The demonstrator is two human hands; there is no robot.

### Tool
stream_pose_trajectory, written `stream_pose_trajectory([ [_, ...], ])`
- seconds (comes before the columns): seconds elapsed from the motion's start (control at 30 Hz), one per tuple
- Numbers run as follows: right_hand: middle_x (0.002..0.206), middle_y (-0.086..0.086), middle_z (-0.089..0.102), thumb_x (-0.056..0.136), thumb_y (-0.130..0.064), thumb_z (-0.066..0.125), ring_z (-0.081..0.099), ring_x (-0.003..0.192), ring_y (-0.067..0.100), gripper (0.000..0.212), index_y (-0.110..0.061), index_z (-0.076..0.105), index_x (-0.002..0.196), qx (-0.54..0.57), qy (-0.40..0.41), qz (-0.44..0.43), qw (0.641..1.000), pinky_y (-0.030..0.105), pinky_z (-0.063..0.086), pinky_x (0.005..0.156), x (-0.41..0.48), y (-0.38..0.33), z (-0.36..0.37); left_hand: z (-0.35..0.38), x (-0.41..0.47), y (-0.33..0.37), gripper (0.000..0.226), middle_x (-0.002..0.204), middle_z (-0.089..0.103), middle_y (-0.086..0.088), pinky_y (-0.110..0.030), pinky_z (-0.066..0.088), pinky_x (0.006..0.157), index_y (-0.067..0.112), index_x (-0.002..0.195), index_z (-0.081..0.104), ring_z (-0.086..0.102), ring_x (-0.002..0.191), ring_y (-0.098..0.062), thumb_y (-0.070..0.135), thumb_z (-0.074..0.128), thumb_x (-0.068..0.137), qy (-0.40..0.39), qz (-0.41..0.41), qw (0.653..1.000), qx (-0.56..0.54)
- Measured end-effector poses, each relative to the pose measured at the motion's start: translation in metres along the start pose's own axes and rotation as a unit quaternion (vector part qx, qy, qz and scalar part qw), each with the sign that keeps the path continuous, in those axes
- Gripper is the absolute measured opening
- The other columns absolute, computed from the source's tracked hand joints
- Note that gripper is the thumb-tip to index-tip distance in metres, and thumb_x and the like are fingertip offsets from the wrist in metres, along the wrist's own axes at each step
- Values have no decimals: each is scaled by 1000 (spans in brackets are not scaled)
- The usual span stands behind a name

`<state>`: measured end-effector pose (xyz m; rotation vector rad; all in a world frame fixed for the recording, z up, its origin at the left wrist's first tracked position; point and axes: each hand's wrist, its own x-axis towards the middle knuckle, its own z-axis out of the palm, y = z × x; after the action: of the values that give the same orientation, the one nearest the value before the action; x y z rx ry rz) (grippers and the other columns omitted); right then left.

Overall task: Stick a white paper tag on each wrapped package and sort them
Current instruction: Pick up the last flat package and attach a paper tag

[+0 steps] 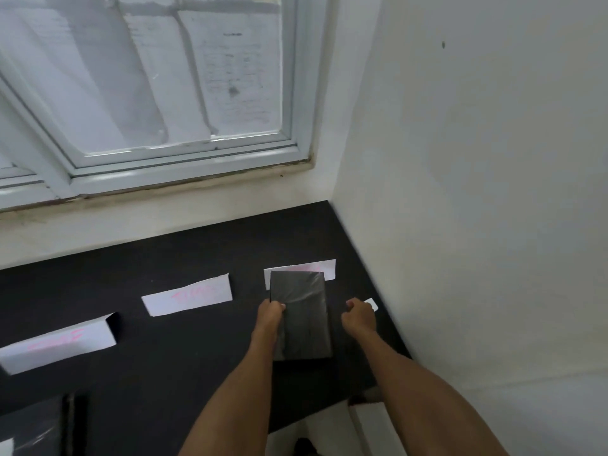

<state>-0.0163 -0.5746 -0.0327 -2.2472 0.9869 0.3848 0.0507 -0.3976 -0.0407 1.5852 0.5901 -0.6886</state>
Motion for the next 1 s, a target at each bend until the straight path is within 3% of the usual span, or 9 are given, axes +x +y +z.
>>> stream_pose_trajectory([
  [0.13, 134, 17, 40, 86, -9, 51, 51, 117, 33, 38, -10, 54, 123, -125, -27, -66, 990, 33, 44, 96, 16, 14, -5, 26, 12, 1, 29, 104, 59, -16, -39, 46, 88, -1, 115, 56, 56, 95, -30, 0, 50, 88, -1, -6, 1000, 8],
  [0.27, 142, 17, 30, 88, -19, 47, 33, 131, 36, 40, -17, 50, 128, -206, -66, -56, 975, 46, 35, 105, 25, 23, 1, 42, 15, 4, 20, 93, 58, -12, -39, 45, 89, 4, 108, 54, 55, 94, -29, 1, 48, 90, 2, -17, 1000, 2],
  [0.43, 139, 11, 41, 90, -30, 49, 33, 131, 31, 42, -15, 51, 129, -274, -49, -74, 958, 51, 29, 107, 32, 32, 10, 46, 9, 8, 11, 86, 54, -7, -36, 42, 85, 6, 102, 51, 52, 89, -25, 2, 46, 93, 10, -33, 999, 9],
  [0.57, 128, 8, 54, 87, -25, 50, 42, 125, 29, 38, -10, 57, 121, -266, 10, -92, 959, 44, 34, 103, 30, 29, 8, 45, 4, 10, 26, 105, 57, -17, -40, 45, 90, -1, 116, 52, 55, 100, -31, 2, 48, 91, 24, -32, 999, 0],
  [0.7, 106, 7, 66, 84, -16, 55, 57, 104, 27, 21, -9, 67, 99, -212, 122, -90, 966, 37, 45, 87, 22, 27, -4, 42, -11, 13, 17, 104, 55, -16, -39, 44, 90, 4, 108, 50, 54, 99, -31, 0, 46, 92, 23, -28, 999, -20],
  [0.77, 76, 9, 69, 73, -7, 68, 64, 76, 30, 3, -7, 69, 76, -180, 186, -136, 956, 36, 50, 66, 18, 22, -12, 39, -19, 16, 16, 100, 56, -15, -40, 45, 92, 5, 107, 50, 54, 100, -31, 0, 46, 92, 21, -25, 999, -36],
  [0.83, 56, 9, 62, 66, -2, 73, 60, 53, 30, 12, -9, 64, 62, -142, 242, -209, 937, 32, 47, 50, 18, 13, -19, 36, -21, 18, 20, 103, 59, -16, -43, 46, 97, 3, 110, 52, 57, 104, -34, 2, 47, 92, 23, -29, 998, -42],
  [0.9, 54, 8, 60, 69, -4, 70, 58, 49, 29, 8, -11, 68, 72, -97, 262, -272, 921, 31, 46, 48, 6, -4, -24, 30, -21, 17, 24, 111, 60, -21, -47, 47, 100, -2, 115, 54, 58, 108, -37, 5, 48, 92, 27, -35, 998, -49],
  [1.0, 58, 4, 60, 69, -7, 73, 58, 53, 24, 17, -14, 71, 85, -67, 283, -357, 887, 32, 47, 57, -20, -33, -15, 16, -26, 18, 26, 110, 62, -24, -51, 48, 100, -5, 113, 57, 60, 106, -39, 8, 48, 92, 29, -32, 997, -63],
])
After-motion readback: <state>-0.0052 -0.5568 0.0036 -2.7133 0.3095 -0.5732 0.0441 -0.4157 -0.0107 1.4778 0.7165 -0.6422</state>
